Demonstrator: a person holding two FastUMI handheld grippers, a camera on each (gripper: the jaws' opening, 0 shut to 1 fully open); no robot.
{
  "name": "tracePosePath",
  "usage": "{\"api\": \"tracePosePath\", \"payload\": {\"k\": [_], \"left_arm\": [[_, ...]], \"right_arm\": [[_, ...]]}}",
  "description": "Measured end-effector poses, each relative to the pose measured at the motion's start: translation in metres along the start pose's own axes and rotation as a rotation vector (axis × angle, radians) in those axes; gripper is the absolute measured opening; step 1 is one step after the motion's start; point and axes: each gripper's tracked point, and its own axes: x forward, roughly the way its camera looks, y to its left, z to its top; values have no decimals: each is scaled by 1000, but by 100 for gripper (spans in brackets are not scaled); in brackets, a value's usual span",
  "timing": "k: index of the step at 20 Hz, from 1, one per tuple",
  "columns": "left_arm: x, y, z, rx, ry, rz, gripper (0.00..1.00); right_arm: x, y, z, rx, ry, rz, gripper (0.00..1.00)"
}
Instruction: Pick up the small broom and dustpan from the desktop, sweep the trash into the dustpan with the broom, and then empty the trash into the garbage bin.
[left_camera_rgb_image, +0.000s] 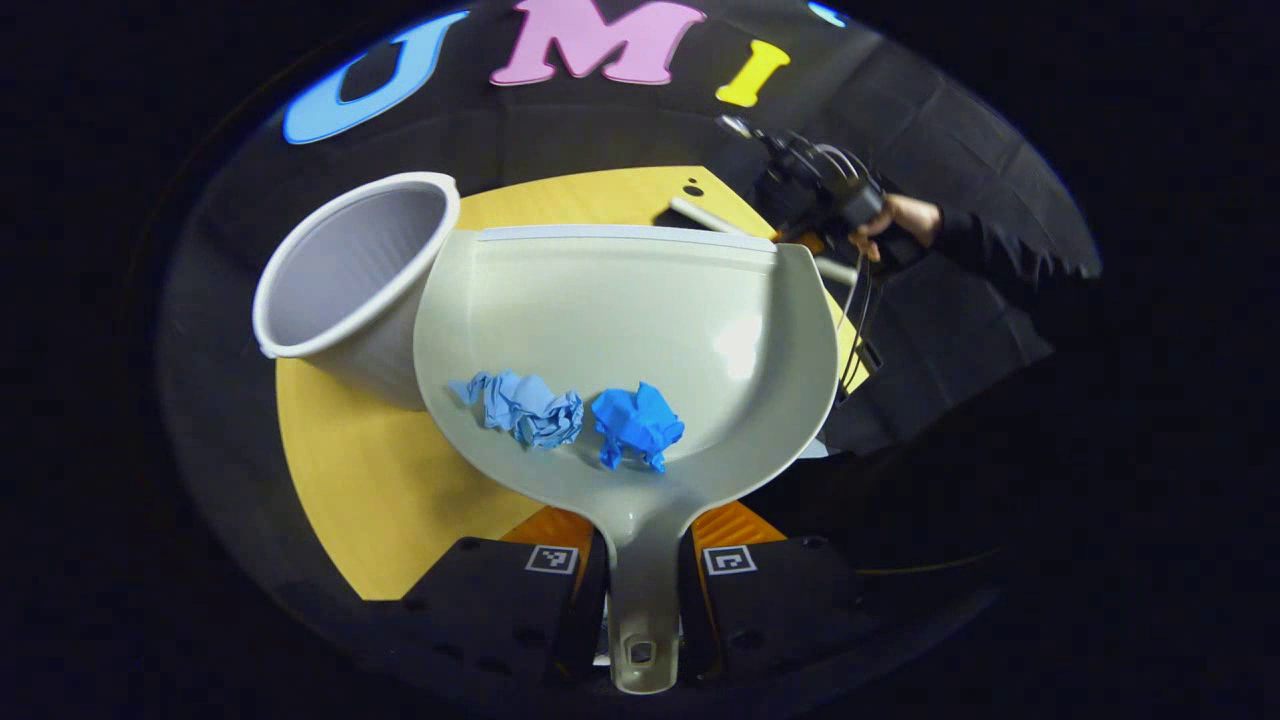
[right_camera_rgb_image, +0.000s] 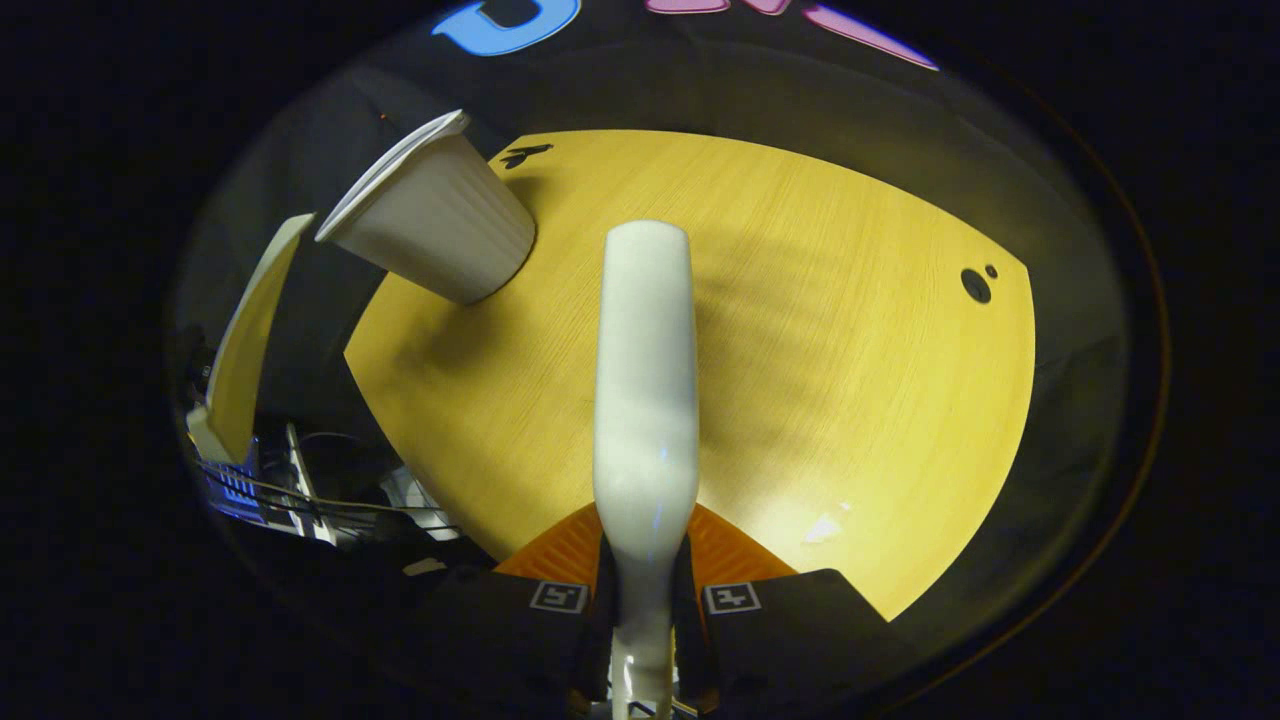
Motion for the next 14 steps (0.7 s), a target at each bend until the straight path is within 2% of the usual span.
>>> {"api": "tracePosePath", "payload": {"k": [3, 5, 6, 7, 8, 9, 10, 11, 13, 14], "left_arm": [[-37, 35, 37, -30, -50, 140, 29], [-49, 76, 52, -30, -68, 242, 29], [-54, 99, 59, -35, -76, 297, 29], [-58, 124, 64, -44, -81, 355, 29], [-56, 152, 71, -62, -68, 410, 29], [-48, 173, 76, -77, -44, 443, 29], [-41, 191, 79, -80, -10, 469, 29], [-36, 208, 81, -66, 32, 500, 29], [-17, 236, 85, -14, 125, 561, 29], [-15, 240, 85, 8, 165, 584, 29]], "right_arm": [[-3, 8, -31, 68, -22, 15, 28], [-8, 18, -47, 81, -43, 25, 28], [-10, 25, -51, 97, -55, 43, 32], [-11, 33, -54, 125, -64, 66, 24], [-13, 41, -58, 156, -70, 86, 28], [-12, 47, -60, 174, -78, 101, 24], [-11, 51, -64, 177, -80, 110, 28], [-12, 51, -69, 168, -78, 109, 31], [-11, 47, -80, 156, -84, 90, 24], [-11, 45, -84, 165, -90, 77, 28]]}}
